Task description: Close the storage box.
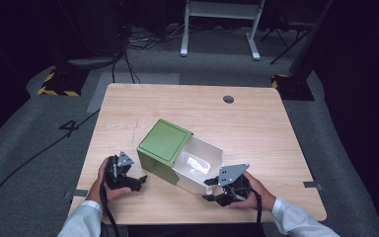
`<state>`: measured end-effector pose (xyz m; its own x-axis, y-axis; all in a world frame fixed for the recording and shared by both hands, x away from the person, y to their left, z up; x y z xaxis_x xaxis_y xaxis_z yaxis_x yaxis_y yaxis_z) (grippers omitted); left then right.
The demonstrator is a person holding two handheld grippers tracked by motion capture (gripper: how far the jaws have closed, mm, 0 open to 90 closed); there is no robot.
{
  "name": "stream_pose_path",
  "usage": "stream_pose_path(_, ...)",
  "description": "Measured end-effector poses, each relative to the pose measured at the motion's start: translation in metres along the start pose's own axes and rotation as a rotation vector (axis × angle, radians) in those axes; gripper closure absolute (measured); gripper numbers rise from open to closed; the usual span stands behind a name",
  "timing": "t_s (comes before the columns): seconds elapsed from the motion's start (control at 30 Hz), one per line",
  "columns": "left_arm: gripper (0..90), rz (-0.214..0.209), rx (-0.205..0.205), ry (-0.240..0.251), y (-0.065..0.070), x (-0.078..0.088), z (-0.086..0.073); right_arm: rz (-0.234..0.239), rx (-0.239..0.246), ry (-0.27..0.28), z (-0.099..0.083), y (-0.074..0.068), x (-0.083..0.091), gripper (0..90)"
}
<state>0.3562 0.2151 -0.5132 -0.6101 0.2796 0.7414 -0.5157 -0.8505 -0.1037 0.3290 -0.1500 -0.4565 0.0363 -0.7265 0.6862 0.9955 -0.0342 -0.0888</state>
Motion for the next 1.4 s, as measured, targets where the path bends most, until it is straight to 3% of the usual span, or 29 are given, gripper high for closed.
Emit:
stream_pose_path(0.1, 0.5, 0.000, -0.001, 0.000, 0.000, 0.000, 0.000, 0.014, -0.012, -0.012, 0.001, 0.003, -0.006, 60.8)
stream_pose_path(0.3, 0.5, 0.000, 0.000, 0.000, 0.000, 0.000, 0.000, 0.056, 0.017, -0.024, 0.007, 0.005, -0.012, 78.4)
stream_pose_path(0.53, 0.5, 0.000, 0.002, 0.000, 0.000, 0.000, 0.000, 0.040, 0.045, -0.051, 0.013, 0.006, -0.014, 79.6)
stream_pose_path(0.67, 0.5, 0.000, 0.000, 0.000, 0.000, 0.000, 0.000, 0.025, 0.053, -0.040, 0.018, 0.010, -0.014, 81.5)
stream_pose_path(1.4, 0.5, 0.000, -0.004, 0.000, 0.000, 0.000, 0.000, 0.061, 0.071, 0.000, 0.044, 0.032, -0.039, 80.2)
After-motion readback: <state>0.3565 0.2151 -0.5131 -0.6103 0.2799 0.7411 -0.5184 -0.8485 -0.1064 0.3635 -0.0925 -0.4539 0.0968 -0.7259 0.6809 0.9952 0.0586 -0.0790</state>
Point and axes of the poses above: each handheld gripper's, and its own axes: x roughly backward along the jaws, z roughly out of its top, y roughly to its right, the point moved 1 cm from there along -x, roughly forward along the jaws, and after that the axes turned 9 degrees about z, right-handed, at the moved point
